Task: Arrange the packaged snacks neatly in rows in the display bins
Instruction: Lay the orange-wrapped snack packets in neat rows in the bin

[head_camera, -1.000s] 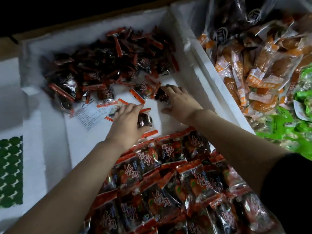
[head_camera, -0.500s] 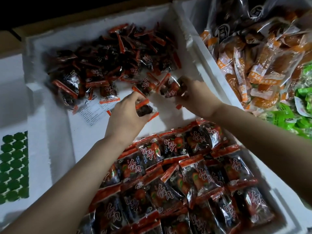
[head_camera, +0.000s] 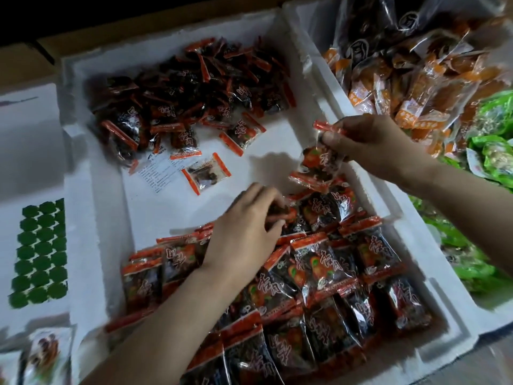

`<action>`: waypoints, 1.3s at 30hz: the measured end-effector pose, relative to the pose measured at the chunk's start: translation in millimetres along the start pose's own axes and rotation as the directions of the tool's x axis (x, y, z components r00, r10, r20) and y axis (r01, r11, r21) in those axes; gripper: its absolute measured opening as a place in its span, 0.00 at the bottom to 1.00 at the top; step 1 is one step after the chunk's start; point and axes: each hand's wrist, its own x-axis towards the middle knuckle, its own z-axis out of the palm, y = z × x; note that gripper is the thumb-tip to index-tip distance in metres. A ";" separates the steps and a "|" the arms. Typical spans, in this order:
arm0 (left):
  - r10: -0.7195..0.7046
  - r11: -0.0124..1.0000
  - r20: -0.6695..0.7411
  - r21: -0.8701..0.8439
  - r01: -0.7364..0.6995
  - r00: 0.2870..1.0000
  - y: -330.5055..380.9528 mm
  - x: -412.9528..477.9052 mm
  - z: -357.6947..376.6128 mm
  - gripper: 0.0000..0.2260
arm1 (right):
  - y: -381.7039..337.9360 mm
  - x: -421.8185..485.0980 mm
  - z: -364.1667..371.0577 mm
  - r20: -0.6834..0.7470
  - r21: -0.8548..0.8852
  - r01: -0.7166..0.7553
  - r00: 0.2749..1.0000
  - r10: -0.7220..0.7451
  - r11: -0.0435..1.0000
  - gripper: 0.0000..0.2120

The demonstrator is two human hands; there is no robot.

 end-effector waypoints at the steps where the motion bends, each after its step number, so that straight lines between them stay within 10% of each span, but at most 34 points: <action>1: 0.010 1.000 0.037 0.012 -0.011 0.999 0.2 -2.1 2.3 0.08 | 1.9 1.0 0.0 0.029 -0.100 0.032 0.999 -0.029 0.994 0.11; 9: 0.013 0.998 0.172 -0.065 -0.002 0.985 -4.4 -10.0 3.3 0.08 | 13.3 4.5 34.8 0.323 -0.396 0.229 0.941 -0.098 0.889 0.11; 28: -0.043 0.992 0.209 0.124 0.017 0.977 -16.4 0.1 10.7 0.33 | 27.9 -9.4 52.7 0.350 -0.662 0.432 0.901 -0.257 0.612 0.20; 39: -0.035 0.993 0.242 0.117 0.007 0.970 -18.7 9.2 5.3 0.31 | 20.5 0.8 50.3 0.332 -0.551 0.373 0.919 -0.214 0.747 0.15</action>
